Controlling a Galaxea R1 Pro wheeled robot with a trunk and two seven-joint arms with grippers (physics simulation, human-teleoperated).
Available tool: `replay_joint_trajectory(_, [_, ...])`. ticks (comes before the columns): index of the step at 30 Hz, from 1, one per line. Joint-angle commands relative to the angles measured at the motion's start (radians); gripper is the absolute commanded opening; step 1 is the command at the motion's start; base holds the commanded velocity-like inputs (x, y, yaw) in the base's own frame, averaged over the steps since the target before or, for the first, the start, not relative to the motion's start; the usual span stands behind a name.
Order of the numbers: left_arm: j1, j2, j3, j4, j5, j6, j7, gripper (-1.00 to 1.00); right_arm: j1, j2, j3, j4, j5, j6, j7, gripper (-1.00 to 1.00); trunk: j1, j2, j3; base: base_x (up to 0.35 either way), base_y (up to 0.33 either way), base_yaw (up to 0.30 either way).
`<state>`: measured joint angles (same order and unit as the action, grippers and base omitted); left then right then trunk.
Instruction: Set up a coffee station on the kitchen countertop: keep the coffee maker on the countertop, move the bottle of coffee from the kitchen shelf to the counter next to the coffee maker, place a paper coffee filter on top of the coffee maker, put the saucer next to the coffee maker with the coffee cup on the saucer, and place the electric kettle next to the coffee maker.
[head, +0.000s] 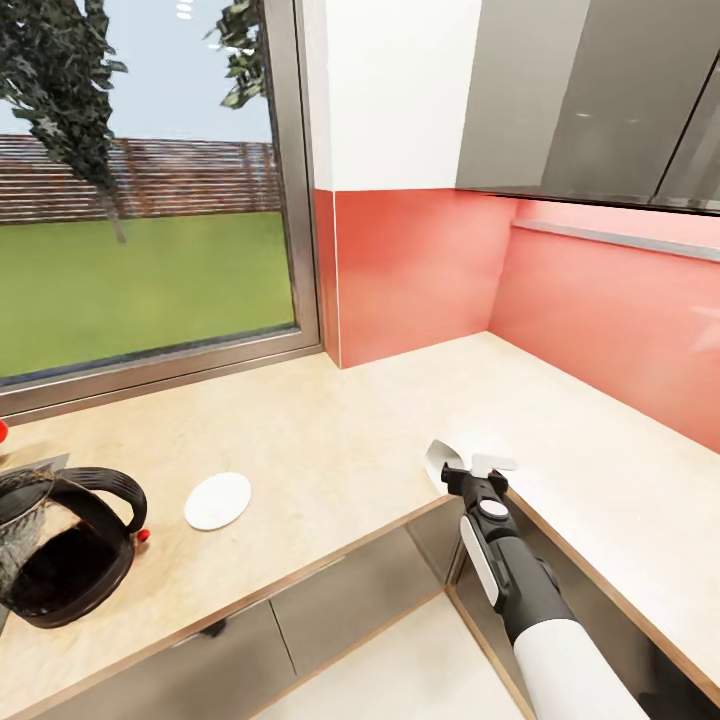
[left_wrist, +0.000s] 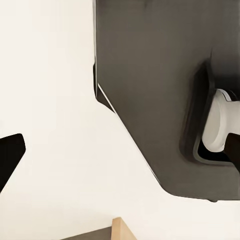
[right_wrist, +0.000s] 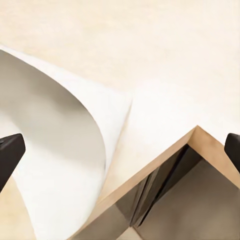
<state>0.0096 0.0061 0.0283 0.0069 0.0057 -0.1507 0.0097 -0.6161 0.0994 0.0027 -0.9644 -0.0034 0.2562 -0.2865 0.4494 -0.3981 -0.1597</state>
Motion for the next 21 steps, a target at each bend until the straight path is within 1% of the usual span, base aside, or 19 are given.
replay_joint_trajectory(1, [0.0,0.0,0.002,0.001,0.0,-0.005,0.001,1.0,-0.001,0.0,0.0,-0.001,0.0,0.006,-0.004,1.0,0.001,-0.002,-0.002,0.002,0.0,0.0])
replay_joint_trajectory(5, [0.0,-0.001,0.0,0.001,0.0,-0.004,0.001,1.0,-0.001,0.0,-0.001,0.017,0.0,0.005,-0.004,1.0,0.001,-0.002,-0.002,0.034,0.0,0.0])
replay_joint_trajectory(11, [0.0,0.0,-0.001,0.001,0.0,-0.004,0.001,1.0,-0.001,-0.004,-0.001,0.064,0.0,0.003,-0.005,1.0,0.001,-0.002,-0.002,0.211,0.0,0.0])
replay_joint_trajectory(21, [0.0,-0.001,-0.002,0.002,0.0,-0.004,0.001,1.0,0.0,-0.006,-0.001,0.069,0.0,0.002,-0.005,1.0,0.001,-0.002,-0.002,0.046,0.0,0.0])
